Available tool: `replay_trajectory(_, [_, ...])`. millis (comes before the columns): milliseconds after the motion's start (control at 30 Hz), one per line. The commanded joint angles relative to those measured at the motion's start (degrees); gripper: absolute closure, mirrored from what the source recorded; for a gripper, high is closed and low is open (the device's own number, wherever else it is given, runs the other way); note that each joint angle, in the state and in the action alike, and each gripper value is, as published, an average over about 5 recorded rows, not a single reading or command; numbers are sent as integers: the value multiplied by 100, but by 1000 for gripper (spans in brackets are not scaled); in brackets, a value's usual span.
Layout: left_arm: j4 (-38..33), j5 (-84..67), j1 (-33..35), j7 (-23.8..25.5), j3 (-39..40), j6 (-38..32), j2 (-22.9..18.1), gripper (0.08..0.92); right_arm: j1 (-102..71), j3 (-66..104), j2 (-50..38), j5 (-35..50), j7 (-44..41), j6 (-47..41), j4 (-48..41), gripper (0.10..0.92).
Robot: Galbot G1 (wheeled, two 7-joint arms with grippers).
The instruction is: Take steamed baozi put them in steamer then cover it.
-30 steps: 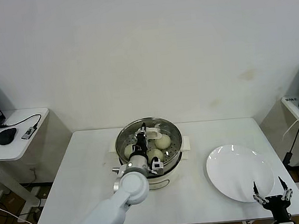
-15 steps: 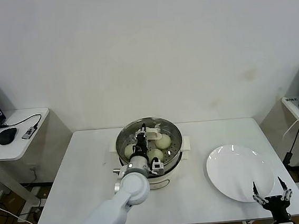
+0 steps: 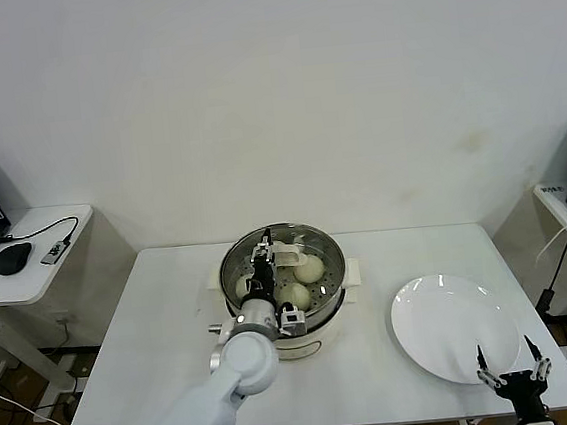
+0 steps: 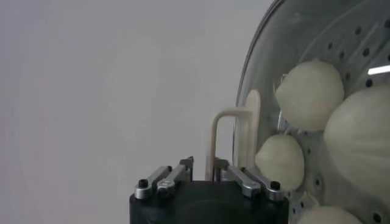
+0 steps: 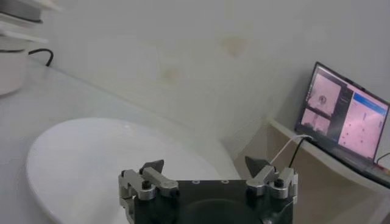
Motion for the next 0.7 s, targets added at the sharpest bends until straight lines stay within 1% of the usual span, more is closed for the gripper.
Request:
replay_trajectory(33, [-773, -396, 519, -268, -150, -112, 219, 509, 3, -9, 5, -6, 3, 4, -8, 203])
replay_trajectory(267, [-1578, -1243, 1400, -567, -349, -341, 563, 310, 0, -51, 31, -44, 7, 4, 5, 203])
replay_trajectory(333, [-1858, -1491, 1685, -653, -538, -417, 675, 250, -8, -68, 38, -49, 8, 7, 17, 203])
replay_trajectory(400, [-2212, -1913, 2060, -798, -898, -523, 814, 207, -16, -82, 41, -49, 6, 29, 18, 203])
replay_trajectory(467, [-2584, -2536, 2570, -985, -1446, -656, 906, 188, -17, -105, 43, -39, 4, 79, 21, 203])
replay_trajectory(533, [-2894, -3510, 3292, -1212, -2227, -1029, 889, 179, -11, -155, 55, -10, 6, 134, 41, 203])
replay_trajectory(600, [-3021, -4630, 4038, -1478, -3124, -1726, 722, 178, -2, -241, 78, 53, 13, 172, 77, 203])
replay_trajectory(633, [-2995, -5182, 4350, -1624, -3538, -2112, 574, 177, 2, -288, 86, 92, 16, 181, 92, 203])
replay_trajectory(700, [-2881, -6092, 4854, -1928, -4194, -2671, 255, 177, -4, -416, 83, 224, 13, 193, 117, 203])
